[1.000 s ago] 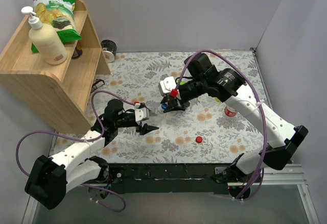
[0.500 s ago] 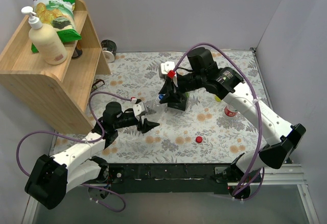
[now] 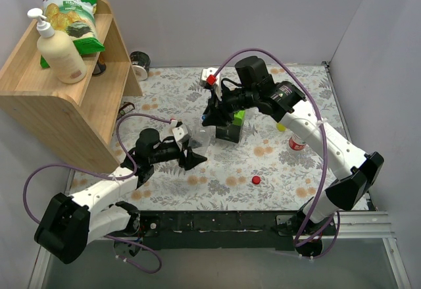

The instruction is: Screw on the bottle caps

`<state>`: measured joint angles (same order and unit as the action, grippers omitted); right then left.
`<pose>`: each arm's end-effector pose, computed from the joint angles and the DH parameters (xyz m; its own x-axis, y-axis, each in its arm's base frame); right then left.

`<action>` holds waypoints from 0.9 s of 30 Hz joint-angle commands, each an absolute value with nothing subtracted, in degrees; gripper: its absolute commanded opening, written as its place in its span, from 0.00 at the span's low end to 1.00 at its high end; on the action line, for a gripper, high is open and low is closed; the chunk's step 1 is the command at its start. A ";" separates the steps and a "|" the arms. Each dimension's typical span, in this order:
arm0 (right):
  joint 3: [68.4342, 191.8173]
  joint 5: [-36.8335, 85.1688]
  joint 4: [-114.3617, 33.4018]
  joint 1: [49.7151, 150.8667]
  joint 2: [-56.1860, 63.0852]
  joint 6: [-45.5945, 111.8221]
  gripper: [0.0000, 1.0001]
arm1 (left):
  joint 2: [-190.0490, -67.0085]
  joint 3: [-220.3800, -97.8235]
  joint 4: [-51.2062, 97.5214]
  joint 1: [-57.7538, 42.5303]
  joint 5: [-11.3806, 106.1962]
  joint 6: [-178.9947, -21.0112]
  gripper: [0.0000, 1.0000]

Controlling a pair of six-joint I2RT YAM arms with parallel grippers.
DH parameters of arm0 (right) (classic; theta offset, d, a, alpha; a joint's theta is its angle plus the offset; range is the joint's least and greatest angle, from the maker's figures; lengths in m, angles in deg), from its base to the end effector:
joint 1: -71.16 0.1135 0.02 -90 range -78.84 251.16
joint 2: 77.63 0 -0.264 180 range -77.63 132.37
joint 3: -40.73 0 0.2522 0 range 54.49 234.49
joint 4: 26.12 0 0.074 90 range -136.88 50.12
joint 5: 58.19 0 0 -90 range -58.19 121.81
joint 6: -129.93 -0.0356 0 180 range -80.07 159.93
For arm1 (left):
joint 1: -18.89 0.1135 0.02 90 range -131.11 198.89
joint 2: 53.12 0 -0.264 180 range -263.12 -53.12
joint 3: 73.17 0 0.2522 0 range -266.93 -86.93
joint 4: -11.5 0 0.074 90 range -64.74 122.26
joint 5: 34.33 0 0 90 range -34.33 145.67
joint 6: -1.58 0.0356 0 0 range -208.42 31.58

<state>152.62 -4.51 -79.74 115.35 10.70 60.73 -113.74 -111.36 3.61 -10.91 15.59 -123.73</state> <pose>0.2236 0.2468 0.4268 -0.0058 -0.4047 -0.9144 -0.9962 0.0821 -0.0300 0.1809 -0.1300 0.2219 -0.7102 -0.1029 -0.6965 0.6257 0.3612 -0.6914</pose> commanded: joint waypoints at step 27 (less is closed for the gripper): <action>149.06 -5.82 -84.45 116.87 12.28 54.44 0.29 | -110.34 -112.68 -3.92 -10.56 21.29 -122.87 0.00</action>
<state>151.02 -6.93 -78.54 115.48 11.01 61.12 -112.56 -110.59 5.93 -10.91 17.50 -120.43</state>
